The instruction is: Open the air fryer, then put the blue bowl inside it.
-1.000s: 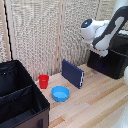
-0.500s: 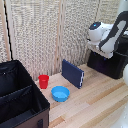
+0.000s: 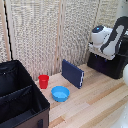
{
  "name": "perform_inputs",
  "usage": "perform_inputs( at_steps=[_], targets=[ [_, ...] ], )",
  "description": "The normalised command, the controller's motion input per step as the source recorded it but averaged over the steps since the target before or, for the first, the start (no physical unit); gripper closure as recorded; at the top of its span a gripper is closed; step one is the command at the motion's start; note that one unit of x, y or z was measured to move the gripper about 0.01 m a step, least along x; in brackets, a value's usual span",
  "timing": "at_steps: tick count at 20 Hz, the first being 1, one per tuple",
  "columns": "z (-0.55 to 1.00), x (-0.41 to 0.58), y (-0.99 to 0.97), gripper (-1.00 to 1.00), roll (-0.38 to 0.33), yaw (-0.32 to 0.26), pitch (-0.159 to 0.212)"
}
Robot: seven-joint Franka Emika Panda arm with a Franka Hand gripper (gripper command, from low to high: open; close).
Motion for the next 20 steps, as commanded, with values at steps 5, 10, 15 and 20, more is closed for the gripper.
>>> perform_inputs(
  at_steps=[5, 10, 15, 20],
  targets=[
    [0.08, -0.003, -0.01, 1.00, 0.061, -0.082, 0.043],
    [0.29, -0.054, 0.00, 1.00, 0.214, -0.113, 0.207],
    [0.02, -0.036, 0.23, 1.00, 0.280, -0.065, 0.239],
    [0.23, -0.091, 0.43, 1.00, 0.267, -0.123, 0.031]
  ],
)
